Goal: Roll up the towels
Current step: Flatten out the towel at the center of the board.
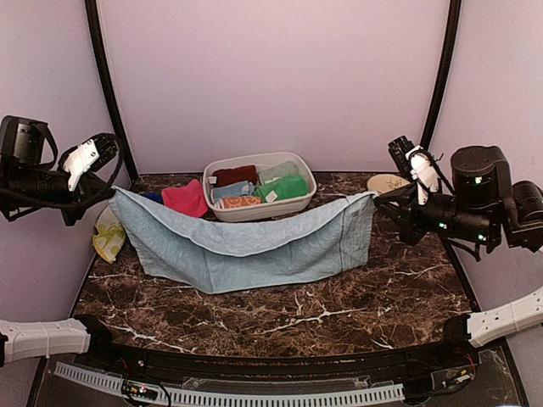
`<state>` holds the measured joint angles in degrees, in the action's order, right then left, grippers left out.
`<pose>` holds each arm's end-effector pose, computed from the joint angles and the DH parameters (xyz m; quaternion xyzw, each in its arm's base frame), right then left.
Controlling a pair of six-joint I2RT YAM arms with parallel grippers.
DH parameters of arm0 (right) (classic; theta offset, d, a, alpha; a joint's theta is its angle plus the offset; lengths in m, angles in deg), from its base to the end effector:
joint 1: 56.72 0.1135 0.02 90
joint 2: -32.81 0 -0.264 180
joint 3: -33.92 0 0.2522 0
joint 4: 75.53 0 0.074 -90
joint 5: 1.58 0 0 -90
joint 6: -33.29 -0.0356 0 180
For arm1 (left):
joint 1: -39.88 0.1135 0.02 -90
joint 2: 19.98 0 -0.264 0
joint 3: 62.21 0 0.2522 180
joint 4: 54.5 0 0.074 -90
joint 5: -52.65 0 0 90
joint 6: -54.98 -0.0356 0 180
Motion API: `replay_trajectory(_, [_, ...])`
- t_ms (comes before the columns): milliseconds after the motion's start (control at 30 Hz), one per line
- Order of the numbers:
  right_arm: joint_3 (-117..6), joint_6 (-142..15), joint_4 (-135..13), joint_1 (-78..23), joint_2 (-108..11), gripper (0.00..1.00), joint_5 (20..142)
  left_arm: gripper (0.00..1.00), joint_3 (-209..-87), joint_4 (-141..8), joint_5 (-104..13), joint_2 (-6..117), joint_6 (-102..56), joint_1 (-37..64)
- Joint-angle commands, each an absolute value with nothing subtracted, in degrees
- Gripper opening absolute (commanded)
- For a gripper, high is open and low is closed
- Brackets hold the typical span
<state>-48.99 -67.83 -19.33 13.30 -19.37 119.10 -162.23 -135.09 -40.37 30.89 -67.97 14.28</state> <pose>0.0749 0.1530 0.4059 -0.2780 0.7795 0.1649 0.5365 0.1000 -0.0500 0.4519 0.4376 0.7543 0.0084 0.4894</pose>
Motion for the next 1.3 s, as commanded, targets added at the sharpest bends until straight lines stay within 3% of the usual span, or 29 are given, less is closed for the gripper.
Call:
replay_trajectory(0, [-53.8,-76.5,-9.9,14.5,-17.3,0.00,120.9,0.00,-168.8,-142.1,-41.6,30.6,-66.5,14.5])
replay_trajectory(133, [-53.3,-80.5,-7.3,14.4,-16.7,0.00,120.0,0.00,-169.1,-145.5,-41.3,29.5,-66.1,14.5])
replay_trajectory(300, [-47.0,-82.4,-10.1,13.4,-17.3,0.00,123.7,0.00,-155.7,-139.9,-40.1,26.4,-66.4,14.5])
replay_trajectory(633, [-33.1,-68.2,-31.5,-12.5,-29.6,0.00,111.2,0.00,-130.2,-103.7,-24.0,35.0,-73.1,15.1])
replay_trajectory(767, [-29.1,-64.5,-40.1,-15.9,-32.9,0.00,109.1,0.00,-126.8,-92.6,-22.7,43.1,-76.2,16.0])
replay_trajectory(967, [-26.7,-62.9,-47.4,-18.9,-39.0,0.00,106.1,0.00,-129.6,-87.1,-25.3,55.3,-76.5,19.4])
replay_trajectory(1267, [-28.5,-60.2,-51.9,-23.6,-45.6,0.00,103.3,0.00,-130.9,-78.6,-24.7,63.2,-80.5,23.0])
